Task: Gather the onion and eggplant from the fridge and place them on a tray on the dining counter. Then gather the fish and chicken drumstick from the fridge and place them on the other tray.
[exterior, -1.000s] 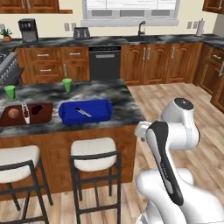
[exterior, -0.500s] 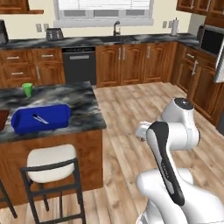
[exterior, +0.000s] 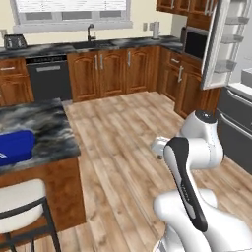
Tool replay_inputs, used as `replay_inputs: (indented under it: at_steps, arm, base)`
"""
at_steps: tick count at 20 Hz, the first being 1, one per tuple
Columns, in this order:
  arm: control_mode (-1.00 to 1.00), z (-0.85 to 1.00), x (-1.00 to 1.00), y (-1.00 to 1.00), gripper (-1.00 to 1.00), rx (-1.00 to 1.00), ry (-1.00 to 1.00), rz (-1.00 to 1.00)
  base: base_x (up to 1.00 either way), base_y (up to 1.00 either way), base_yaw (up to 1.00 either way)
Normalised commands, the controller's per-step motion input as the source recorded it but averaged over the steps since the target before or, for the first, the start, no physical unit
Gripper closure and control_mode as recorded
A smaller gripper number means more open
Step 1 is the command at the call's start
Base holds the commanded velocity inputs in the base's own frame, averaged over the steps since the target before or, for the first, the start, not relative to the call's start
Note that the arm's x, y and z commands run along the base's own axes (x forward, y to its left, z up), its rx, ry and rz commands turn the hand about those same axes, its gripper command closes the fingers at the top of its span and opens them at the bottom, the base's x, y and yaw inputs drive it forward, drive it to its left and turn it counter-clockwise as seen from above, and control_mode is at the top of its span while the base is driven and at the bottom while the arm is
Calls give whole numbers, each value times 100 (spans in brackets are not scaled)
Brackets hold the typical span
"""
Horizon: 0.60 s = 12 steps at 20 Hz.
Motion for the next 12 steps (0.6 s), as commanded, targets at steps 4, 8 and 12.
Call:
replay_inputs:
  at_steps: [4, 8, 12]
  arm:
    - [100, 0, 0, 0, -100, 0, 0, 0]
    - [100, 0, 0, 0, -100, 0, 0, 0]
    - [100, 0, 0, 0, -100, 0, 0, 0]
  base:
    - [44, -38, -30]
    - [55, -21, -33]
    - [64, -2, -31]
